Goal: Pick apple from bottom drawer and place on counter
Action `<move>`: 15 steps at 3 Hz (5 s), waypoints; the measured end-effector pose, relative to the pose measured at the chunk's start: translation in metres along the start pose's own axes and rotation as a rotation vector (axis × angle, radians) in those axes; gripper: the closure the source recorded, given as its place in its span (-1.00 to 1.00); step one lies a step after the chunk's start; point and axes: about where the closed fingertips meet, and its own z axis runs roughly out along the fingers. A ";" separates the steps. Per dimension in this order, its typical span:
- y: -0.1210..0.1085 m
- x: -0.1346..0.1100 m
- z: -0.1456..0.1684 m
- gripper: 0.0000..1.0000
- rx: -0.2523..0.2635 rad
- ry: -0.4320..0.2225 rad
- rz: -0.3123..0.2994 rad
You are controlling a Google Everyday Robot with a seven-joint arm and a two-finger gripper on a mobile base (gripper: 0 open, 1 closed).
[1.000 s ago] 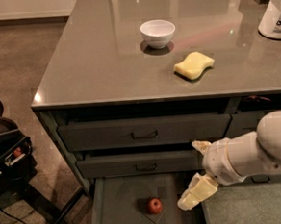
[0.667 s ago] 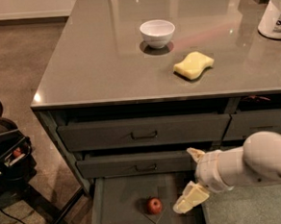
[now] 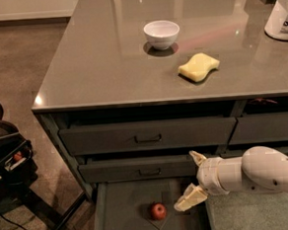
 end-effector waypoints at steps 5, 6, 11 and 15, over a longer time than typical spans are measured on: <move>0.024 0.113 0.149 -1.00 -0.049 -0.104 0.250; 0.023 0.131 0.179 -1.00 -0.006 -0.117 0.283; -0.003 0.227 0.349 -1.00 0.135 -0.142 0.399; 0.008 0.262 0.415 -0.64 0.214 -0.090 0.438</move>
Offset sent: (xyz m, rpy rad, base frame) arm 0.0111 0.0186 -0.2184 0.2200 0.1329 -0.1820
